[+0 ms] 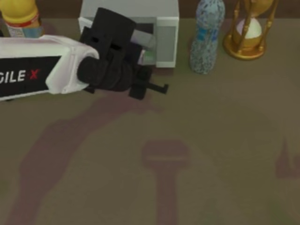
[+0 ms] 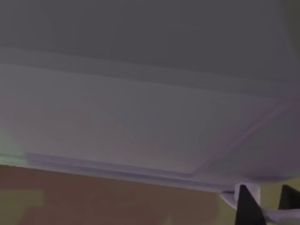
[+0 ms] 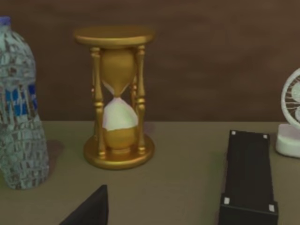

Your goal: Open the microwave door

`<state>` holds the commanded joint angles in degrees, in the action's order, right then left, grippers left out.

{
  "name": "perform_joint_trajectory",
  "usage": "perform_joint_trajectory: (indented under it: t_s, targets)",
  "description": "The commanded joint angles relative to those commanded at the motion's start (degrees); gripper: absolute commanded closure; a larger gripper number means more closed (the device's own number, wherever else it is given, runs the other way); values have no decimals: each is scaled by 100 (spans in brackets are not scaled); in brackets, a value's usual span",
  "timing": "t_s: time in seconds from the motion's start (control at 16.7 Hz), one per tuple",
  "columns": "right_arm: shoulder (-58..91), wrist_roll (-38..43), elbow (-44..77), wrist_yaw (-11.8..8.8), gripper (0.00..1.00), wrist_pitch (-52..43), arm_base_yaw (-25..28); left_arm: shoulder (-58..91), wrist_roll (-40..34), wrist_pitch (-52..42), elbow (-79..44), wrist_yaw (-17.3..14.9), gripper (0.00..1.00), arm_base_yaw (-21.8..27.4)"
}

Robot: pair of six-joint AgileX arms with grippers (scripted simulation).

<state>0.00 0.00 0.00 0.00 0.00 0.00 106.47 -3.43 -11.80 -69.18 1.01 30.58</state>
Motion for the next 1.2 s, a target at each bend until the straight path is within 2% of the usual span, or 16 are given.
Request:
perform_joint_trajectory:
  t_s: [0.36,0.96,1.2]
  targets:
    - [0,0,0,0,0,0,0,0,0,0,0,0,100,0]
    - [0,0,0,0,0,0,0,-237,504,56,304,-438,100,-191]
    - [0,0,0,0,0,0,0,-242,520,57,313,-449,100,-198]
